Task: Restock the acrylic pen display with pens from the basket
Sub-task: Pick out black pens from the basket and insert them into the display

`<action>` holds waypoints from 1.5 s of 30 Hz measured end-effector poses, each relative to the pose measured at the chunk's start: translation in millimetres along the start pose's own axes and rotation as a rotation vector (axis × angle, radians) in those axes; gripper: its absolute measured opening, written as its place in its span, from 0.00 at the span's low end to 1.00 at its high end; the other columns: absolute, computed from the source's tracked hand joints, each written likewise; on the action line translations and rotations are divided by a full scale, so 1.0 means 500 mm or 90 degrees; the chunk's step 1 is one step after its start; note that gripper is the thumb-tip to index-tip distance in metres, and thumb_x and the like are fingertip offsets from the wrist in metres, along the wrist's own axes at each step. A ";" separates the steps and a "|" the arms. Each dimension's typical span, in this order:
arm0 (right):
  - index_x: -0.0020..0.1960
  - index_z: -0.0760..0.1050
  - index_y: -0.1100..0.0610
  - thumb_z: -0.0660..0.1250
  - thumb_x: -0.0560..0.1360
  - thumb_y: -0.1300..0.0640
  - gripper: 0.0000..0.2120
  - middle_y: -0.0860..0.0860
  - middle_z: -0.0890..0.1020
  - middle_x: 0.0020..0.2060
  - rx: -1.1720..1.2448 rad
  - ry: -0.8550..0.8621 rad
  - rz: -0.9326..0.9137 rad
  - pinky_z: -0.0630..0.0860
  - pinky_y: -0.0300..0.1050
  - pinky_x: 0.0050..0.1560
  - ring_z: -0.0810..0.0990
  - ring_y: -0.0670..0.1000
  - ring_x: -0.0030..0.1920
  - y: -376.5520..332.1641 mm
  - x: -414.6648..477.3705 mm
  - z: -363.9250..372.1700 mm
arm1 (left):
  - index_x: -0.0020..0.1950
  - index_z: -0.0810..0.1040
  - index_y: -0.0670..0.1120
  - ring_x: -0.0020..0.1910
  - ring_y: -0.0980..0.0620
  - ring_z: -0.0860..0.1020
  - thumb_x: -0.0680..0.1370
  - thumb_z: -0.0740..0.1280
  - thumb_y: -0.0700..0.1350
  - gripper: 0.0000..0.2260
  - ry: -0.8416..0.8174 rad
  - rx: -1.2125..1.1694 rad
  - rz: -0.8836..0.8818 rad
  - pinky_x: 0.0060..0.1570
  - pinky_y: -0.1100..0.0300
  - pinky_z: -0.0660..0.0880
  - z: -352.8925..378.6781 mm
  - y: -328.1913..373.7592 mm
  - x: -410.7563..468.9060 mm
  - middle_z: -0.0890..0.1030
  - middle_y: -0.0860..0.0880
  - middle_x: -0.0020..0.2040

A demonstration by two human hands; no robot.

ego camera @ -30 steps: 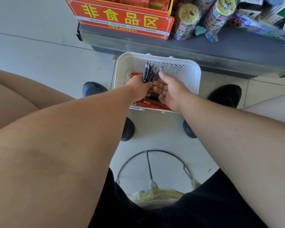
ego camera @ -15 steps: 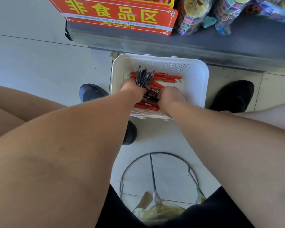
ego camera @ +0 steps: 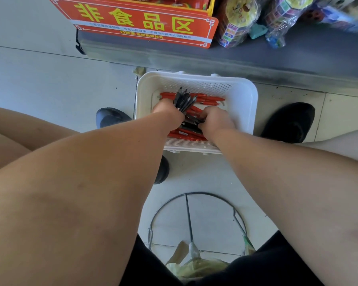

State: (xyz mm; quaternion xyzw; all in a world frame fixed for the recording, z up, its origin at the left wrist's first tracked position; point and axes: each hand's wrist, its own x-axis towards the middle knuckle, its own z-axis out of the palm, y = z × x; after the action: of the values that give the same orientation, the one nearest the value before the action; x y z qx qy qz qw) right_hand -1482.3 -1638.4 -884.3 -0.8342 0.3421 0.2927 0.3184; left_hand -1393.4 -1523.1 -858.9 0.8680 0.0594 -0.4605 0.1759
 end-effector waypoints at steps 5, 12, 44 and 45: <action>0.43 0.81 0.45 0.71 0.72 0.57 0.06 0.48 0.80 0.50 0.097 -0.018 -0.019 0.76 0.47 0.54 0.78 0.52 0.50 -0.017 -0.006 -0.024 | 0.49 0.73 0.46 0.36 0.52 0.75 0.78 0.70 0.44 0.07 0.003 -0.036 0.041 0.32 0.61 0.69 -0.012 -0.006 -0.022 0.76 0.48 0.42; 0.41 0.81 0.47 0.73 0.72 0.56 0.05 0.49 0.82 0.39 0.369 -0.036 0.042 0.76 0.45 0.44 0.80 0.51 0.44 -0.009 -0.034 -0.027 | 0.54 0.76 0.48 0.36 0.54 0.74 0.79 0.68 0.44 0.05 0.005 -0.014 0.105 0.32 0.63 0.68 -0.002 -0.024 -0.051 0.76 0.51 0.39; 0.61 0.77 0.51 0.67 0.75 0.57 0.15 0.52 0.74 0.53 -0.096 -0.042 -0.002 0.78 0.49 0.56 0.77 0.56 0.49 0.001 -0.001 0.013 | 0.53 0.67 0.44 0.37 0.51 0.69 0.82 0.59 0.39 0.02 -0.010 0.120 -0.015 0.49 0.56 0.71 0.006 -0.019 0.027 0.69 0.46 0.41; 0.61 0.77 0.52 0.67 0.75 0.58 0.15 0.52 0.73 0.53 -0.095 -0.044 -0.004 0.77 0.49 0.56 0.76 0.56 0.48 0.001 0.001 0.015 | 0.53 0.67 0.44 0.37 0.50 0.70 0.82 0.59 0.39 0.02 -0.017 0.114 -0.013 0.50 0.55 0.72 0.006 -0.016 0.029 0.69 0.46 0.40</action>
State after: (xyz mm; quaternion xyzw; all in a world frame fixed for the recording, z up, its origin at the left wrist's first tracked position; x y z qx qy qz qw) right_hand -1484.3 -1633.5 -889.5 -0.8461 0.3057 0.3448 0.2681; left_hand -1389.5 -1517.6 -874.5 0.8735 0.0244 -0.4772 0.0936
